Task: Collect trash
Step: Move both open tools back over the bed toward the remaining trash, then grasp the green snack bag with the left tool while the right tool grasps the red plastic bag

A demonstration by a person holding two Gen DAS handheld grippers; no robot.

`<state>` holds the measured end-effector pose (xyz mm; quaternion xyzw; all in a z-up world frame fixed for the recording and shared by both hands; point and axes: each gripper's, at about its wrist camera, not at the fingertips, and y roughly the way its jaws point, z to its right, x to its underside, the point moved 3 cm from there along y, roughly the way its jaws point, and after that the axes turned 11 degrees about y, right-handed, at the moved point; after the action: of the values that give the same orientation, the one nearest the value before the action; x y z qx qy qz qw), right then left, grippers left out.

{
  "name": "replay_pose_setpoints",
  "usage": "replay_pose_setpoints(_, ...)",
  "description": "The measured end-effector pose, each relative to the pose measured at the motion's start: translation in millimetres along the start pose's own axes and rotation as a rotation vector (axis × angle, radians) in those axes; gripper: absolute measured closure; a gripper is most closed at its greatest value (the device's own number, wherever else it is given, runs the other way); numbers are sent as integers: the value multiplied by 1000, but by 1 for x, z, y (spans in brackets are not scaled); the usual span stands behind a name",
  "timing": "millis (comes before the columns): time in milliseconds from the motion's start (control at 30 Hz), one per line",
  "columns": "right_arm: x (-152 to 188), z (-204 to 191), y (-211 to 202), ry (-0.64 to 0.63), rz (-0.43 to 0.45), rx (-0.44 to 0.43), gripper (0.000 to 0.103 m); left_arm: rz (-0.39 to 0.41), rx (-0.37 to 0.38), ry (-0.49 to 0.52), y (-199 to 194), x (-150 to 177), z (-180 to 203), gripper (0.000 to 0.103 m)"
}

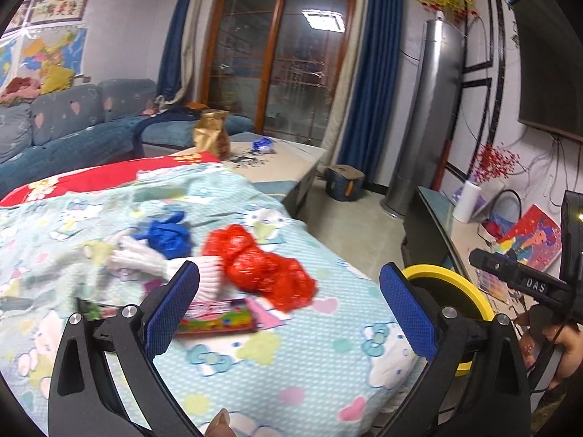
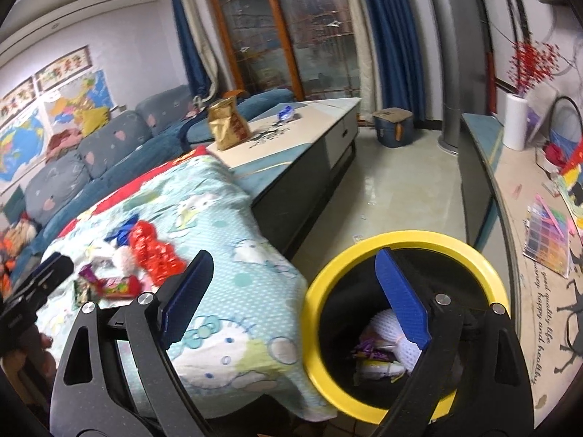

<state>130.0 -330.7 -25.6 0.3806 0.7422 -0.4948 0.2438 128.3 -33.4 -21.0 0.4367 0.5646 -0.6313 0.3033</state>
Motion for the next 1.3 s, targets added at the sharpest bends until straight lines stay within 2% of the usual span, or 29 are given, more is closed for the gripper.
replay_pose_setpoints(433, 15, -72, 12, -122, -51, -80, 20, 32, -107, -119, -30, 12, -75, 7)
replay_pose_setpoints(700, 22, -113, 19, -184, -75, -134, 20, 28, -157, -217, -34, 26, -120, 7)
replay_pose_setpoints(1067, 33, -160, 43, -275, -152, -201, 20, -33, -252, -308, -31, 51, -170, 7)
replay_pose_setpoints(1300, 41, -186, 65, -344, -192, -226, 20, -100, -280, -366, -23, 71, -194, 7)
